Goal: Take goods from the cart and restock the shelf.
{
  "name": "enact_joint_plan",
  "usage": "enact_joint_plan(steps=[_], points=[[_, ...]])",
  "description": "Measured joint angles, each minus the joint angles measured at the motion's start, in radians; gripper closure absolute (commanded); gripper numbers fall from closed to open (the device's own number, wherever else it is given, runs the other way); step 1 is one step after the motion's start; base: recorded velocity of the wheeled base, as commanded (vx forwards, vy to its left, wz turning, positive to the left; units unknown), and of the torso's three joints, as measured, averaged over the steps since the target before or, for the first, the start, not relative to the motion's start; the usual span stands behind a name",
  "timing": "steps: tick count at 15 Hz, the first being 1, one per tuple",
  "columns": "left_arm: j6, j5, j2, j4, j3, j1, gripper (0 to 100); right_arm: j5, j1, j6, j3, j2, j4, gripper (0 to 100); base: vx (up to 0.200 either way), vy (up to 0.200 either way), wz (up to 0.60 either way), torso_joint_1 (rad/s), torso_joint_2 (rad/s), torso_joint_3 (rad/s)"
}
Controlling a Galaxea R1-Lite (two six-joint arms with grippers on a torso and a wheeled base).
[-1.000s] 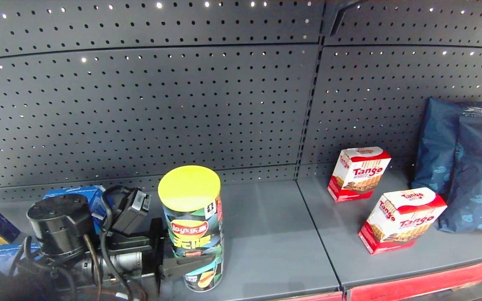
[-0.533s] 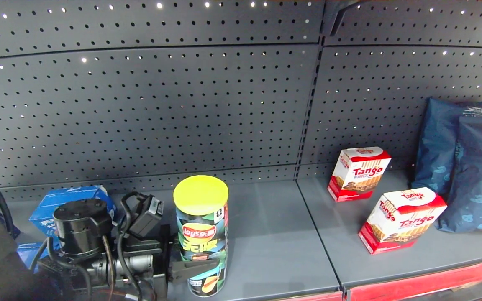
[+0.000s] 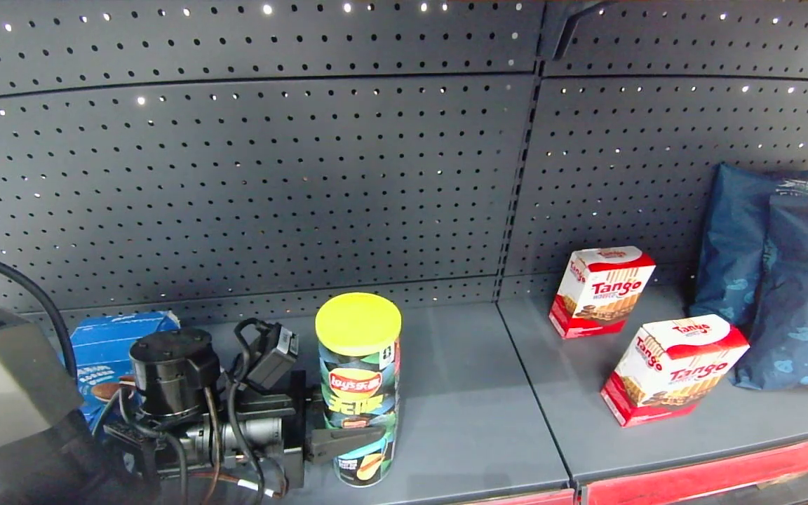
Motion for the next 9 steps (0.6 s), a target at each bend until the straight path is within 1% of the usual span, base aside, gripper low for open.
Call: enact_joint_plan(steps=[5, 9], points=[[0.004, 0.004, 0.008, 0.001, 0.023, -0.007, 0, 0.0, 0.0, 0.0, 0.001, 0.0, 0.0, 100, 0.0, 0.0, 0.0, 0.0, 0.0, 0.0], [0.004, 0.004, -0.006, -0.043, 0.098, -0.005, 0, 0.0, 0.0, 0.003, 0.001, 0.0, 0.0, 100, 0.0, 0.0, 0.0, 0.0, 0.0, 0.0]])
